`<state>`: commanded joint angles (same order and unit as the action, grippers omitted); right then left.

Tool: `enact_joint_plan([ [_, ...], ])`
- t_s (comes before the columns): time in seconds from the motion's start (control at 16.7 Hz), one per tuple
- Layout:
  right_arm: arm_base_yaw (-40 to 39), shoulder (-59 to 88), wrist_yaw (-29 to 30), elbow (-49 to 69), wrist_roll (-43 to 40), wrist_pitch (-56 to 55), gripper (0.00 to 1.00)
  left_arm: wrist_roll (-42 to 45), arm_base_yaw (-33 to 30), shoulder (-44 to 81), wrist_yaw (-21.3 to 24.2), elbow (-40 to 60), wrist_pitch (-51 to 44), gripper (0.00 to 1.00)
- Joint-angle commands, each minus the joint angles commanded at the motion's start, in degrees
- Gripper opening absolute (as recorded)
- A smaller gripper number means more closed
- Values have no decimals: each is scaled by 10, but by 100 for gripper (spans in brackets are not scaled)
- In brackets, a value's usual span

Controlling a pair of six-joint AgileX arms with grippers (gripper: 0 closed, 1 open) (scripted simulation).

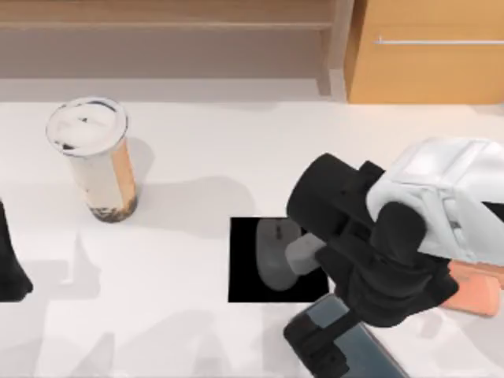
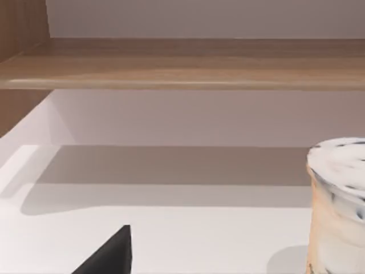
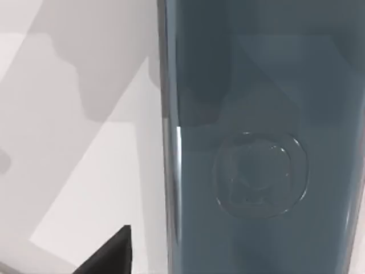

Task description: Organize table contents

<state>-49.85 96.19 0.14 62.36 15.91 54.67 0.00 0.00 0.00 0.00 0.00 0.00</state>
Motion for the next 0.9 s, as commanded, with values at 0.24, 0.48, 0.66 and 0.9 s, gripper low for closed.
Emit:
enact_joint_plan([
  [0.24,-1,-7,1,-6,-5,-1,100,0,0,0,0,0,0,100],
  [0.48,0,0,1,-10,-6,-10,100,0,0,0,0,0,0,100],
  [0.66,-1,24,1,-36,-5,-61,100,0,0,0,0,0,0,100],
  [0.9,-2,63,1,-80,-4,-147,100,0,0,0,0,0,0,100],
])
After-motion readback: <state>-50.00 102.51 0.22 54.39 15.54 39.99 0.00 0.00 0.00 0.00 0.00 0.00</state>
